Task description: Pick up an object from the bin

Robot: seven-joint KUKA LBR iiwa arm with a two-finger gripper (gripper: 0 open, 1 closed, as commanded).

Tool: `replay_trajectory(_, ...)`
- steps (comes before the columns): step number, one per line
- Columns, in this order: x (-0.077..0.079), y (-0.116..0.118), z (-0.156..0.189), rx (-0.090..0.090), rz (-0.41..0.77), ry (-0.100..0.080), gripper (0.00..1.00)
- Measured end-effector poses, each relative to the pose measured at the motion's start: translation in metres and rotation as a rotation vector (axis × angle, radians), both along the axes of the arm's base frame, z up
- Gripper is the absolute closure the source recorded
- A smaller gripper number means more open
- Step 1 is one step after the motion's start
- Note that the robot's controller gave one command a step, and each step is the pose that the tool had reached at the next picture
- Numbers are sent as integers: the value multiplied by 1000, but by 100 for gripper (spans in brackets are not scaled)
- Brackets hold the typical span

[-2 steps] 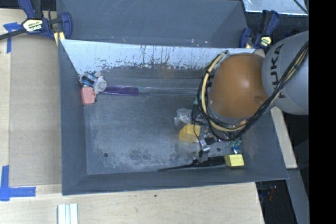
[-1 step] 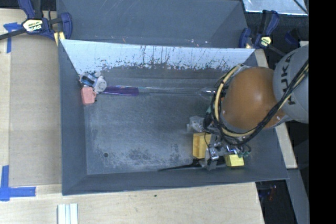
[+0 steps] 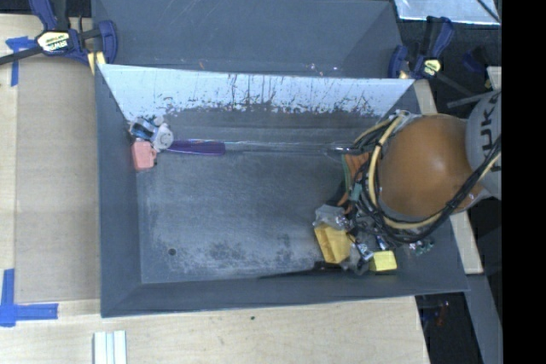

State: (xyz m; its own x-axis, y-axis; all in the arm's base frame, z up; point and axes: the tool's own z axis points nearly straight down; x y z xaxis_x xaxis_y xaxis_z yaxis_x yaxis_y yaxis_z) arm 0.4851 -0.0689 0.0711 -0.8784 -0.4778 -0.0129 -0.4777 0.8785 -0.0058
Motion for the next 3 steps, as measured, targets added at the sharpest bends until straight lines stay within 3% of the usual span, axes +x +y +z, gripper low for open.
replay_trajectory(2,0,0,1,0,-2,-1,100)
replay_trajectory(3,-3,1,34,2,-2,9,100)
